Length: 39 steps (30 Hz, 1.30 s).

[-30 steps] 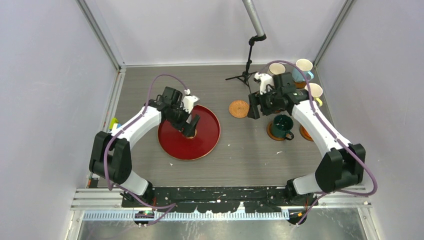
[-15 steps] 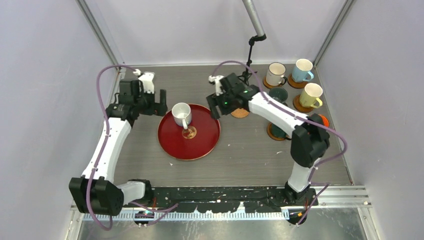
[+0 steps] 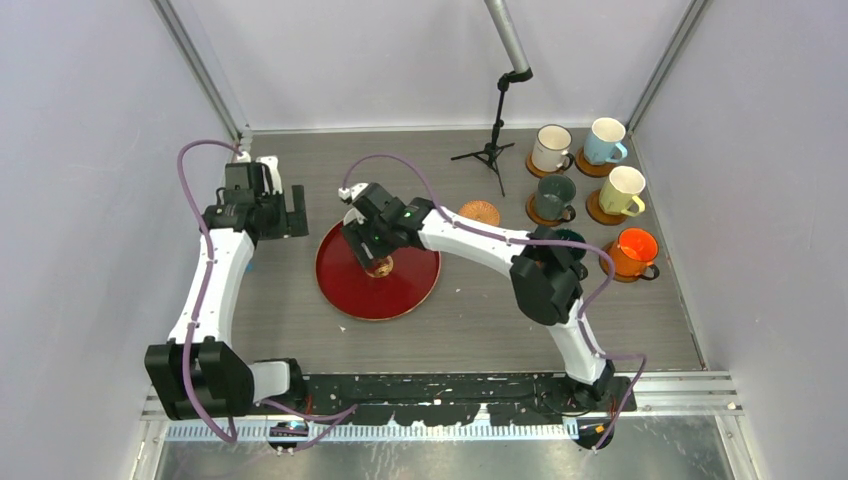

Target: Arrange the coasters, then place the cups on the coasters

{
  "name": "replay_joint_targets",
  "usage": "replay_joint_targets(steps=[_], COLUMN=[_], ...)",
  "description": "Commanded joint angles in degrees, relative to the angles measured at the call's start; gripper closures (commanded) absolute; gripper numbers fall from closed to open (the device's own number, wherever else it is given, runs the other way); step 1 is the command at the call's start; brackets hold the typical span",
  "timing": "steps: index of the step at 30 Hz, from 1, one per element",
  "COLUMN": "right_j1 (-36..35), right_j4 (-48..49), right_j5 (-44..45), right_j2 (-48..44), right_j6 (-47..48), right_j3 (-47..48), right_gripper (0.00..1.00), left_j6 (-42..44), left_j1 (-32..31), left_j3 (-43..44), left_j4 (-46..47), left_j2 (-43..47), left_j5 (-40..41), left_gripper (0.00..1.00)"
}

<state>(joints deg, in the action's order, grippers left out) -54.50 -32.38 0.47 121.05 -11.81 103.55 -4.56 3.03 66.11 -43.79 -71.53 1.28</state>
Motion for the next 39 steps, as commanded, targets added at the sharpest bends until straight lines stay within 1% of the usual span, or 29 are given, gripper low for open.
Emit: replay_joint_targets(steps=[1, 5, 10, 15, 21, 24, 26, 27, 28, 30, 35, 39], right_j1=[-0.40, -0.65, -0.62, 0.19, 1.21, 1.34, 1.45, 1.48, 1.64, 1.99, 2.83, 4.11], right_j4=[2.14, 3.11, 0.23, -0.65, -0.67, 0.71, 1.65, 1.88, 2.00, 3.54, 11.99, 14.21], right_j5=[5.26, 7.15, 9.89, 9.97, 8.77, 7.43, 7.20, 7.03, 6.55, 5.32, 3.72, 4.56], right_j2=[2.38, 4.92, 8.21, 7.76, 6.68, 4.72, 3.19, 2.36, 1.55, -1.21, -8.62, -13.49], right_j6=[-1.82, -1.72, -0.60, 0.08, 1.71, 3.72, 5.15, 5.90, 6.50, 7.51, 9.92, 11.16], right_j3=[4.35, 5.81, 9.30, 8.18, 7.13, 4.50, 2.79, 2.19, 1.54, -0.69, -8.51, -11.40], right_gripper=[0.25, 0.30, 0.40, 0.50, 0.66, 0.78, 0.89, 0.97, 0.99, 1.00, 1.00, 1.00], left_j6=[-0.89, -0.67, -0.54, -0.99, -0.99, -0.73, -0.63, -0.55, -0.54, -0.46, -0.15, 0.06], left_j1=[-0.03, -0.04, -0.03, 0.05, 0.08, 0.11, 0.09, 0.13, 0.14, 0.14, 0.14, 0.12], left_j3=[-1.37, -2.17, -2.50, -2.03, -1.81, -1.92, -2.03, -2.11, -2.13, -2.34, -2.23, -1.20], left_j4=[2.32, 2.91, 3.18, 3.07, 3.09, 3.05, 3.17, 3.13, 3.13, 3.34, 3.62, 3.00], left_j2=[2.64, 2.80, 2.52, 1.99, 1.52, 1.56, 1.64, 1.61, 1.58, 1.59, 1.32, 1.09], left_j5=[-0.02, 0.12, 0.19, -0.97, -1.03, -1.04, -1.02, -1.02, -2.29, -3.56, -4.53, -5.32], left_gripper=[0.00, 0.00, 0.00, 0.00, 0.00, 0.00, 0.00, 0.00, 0.00, 0.00, 0.00, 0.00])
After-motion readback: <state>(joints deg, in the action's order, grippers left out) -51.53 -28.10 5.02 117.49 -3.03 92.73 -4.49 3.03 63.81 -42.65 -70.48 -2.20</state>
